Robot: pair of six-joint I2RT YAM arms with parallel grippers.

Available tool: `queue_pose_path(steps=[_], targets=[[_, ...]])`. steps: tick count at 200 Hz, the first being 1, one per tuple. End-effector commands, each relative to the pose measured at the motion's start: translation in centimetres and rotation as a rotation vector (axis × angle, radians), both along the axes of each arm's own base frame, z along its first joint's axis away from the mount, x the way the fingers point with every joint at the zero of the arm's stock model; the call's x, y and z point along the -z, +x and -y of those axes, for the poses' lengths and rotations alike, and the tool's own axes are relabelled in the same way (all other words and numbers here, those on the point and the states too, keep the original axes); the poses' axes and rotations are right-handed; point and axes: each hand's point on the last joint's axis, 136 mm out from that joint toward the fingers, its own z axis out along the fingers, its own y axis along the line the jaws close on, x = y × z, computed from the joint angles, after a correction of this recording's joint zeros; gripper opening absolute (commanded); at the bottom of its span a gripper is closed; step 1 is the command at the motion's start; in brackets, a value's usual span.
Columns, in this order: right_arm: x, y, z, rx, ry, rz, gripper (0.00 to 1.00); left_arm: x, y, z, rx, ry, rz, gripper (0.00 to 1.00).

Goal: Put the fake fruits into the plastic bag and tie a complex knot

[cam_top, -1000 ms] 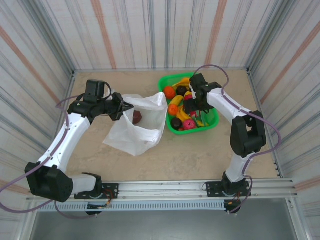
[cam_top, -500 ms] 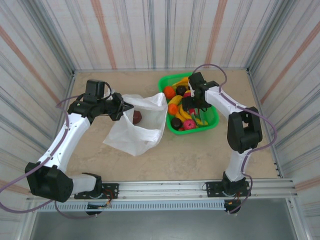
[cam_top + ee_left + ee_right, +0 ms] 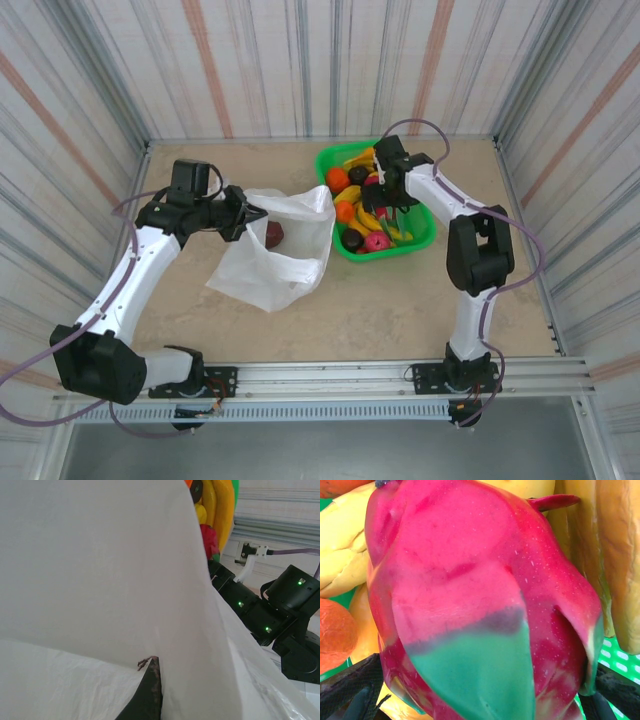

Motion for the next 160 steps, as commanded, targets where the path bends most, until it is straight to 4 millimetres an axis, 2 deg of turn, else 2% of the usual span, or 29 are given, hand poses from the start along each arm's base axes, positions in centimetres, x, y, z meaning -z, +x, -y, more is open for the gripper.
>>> queue_pose_path(steps=[1,21,50,68,102,138,160], targets=[[-0.7,1.6,0.5,0.016,-0.027,0.040,0.99,-1.0,-0.3,-0.1,0.018,-0.001,0.027,0.03],[-1.2,1.4,0.4,0.006,-0.015,0.049,0.99,-1.0,-0.3,-0.2,0.018,0.002,0.029,0.03],[-2.8,0.1,-0.4,-0.050,0.065,0.065,0.99,-1.0,-0.3,-0.2,0.020,0.002,0.029,0.03],[-3.5,-0.5,0.3,-0.054,0.070,0.074,0.98,-0.9,-0.3,-0.1,0.020,0.002,0.027,0.03],[-2.8,-0.4,1.7,-0.033,0.058,0.056,0.89,-1.0,-0.3,-0.1,0.021,0.001,0.029,0.02],[-2.2,0.0,1.5,-0.049,0.050,0.047,0.89,-1.1,-0.4,-0.2,0.018,0.004,0.033,0.02],[-3.3,0.4,1.4,-0.054,0.059,0.072,0.93,-1.1,-0.4,-0.2,0.017,0.004,0.030,0.03]])
